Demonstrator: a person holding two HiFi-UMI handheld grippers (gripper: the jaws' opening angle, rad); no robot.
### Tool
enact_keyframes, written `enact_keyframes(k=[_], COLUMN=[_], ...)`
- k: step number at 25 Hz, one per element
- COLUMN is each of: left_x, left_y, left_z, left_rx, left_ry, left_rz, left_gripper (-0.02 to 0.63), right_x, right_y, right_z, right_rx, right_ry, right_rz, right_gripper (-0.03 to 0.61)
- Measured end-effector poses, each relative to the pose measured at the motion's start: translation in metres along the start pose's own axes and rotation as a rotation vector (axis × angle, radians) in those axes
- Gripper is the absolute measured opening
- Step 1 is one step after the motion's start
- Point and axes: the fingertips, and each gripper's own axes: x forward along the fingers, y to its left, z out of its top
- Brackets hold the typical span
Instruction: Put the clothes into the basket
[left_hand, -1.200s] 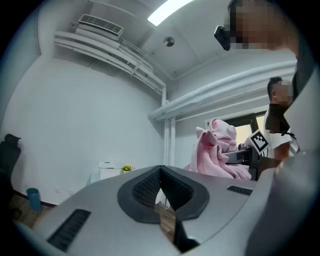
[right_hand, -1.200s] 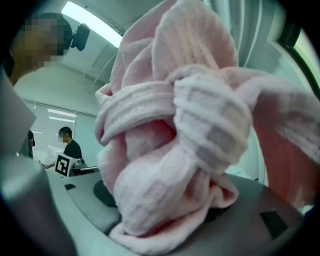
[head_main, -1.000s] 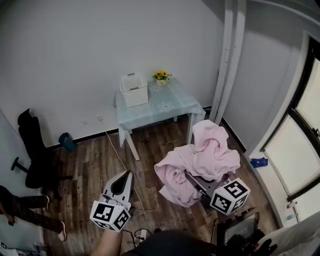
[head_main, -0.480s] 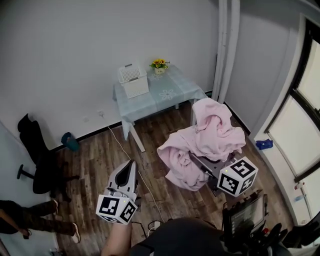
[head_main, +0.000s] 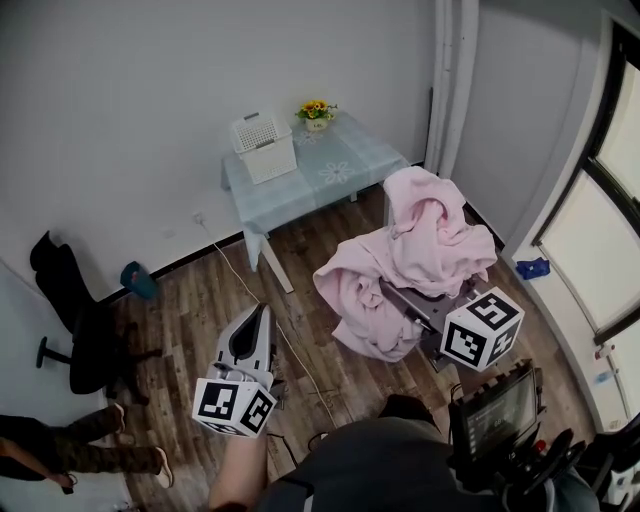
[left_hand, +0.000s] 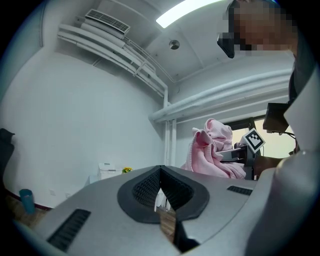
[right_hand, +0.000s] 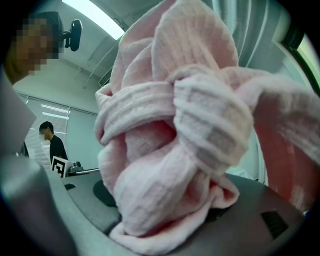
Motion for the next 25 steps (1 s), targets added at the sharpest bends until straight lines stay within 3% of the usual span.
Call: enact_keyframes(k=[5,8,25], left_x=[0.108,0.139,0.127], left_y=[0.053,0.066,0.073], left_z=[0.002,0.004,0.008], left_rx=[-0.007,0.0,0.028], left_ry=[0.052,0.063,0.01], left_rz=[0.055,0.083,0.17], left_gripper=[0.003,0.003,0.003], right_x=[0.098,0.127,0.133], right_y=[-0.085,-0.11,-0.107], right_z=[0.026,0.035,0.041], right_rx=[0.038,0.051,0.01], right_ry=[0.028,0.028,-0.029], right_rz=[0.045,0.073,0.144], right_gripper=[0.33,0.33,0.33])
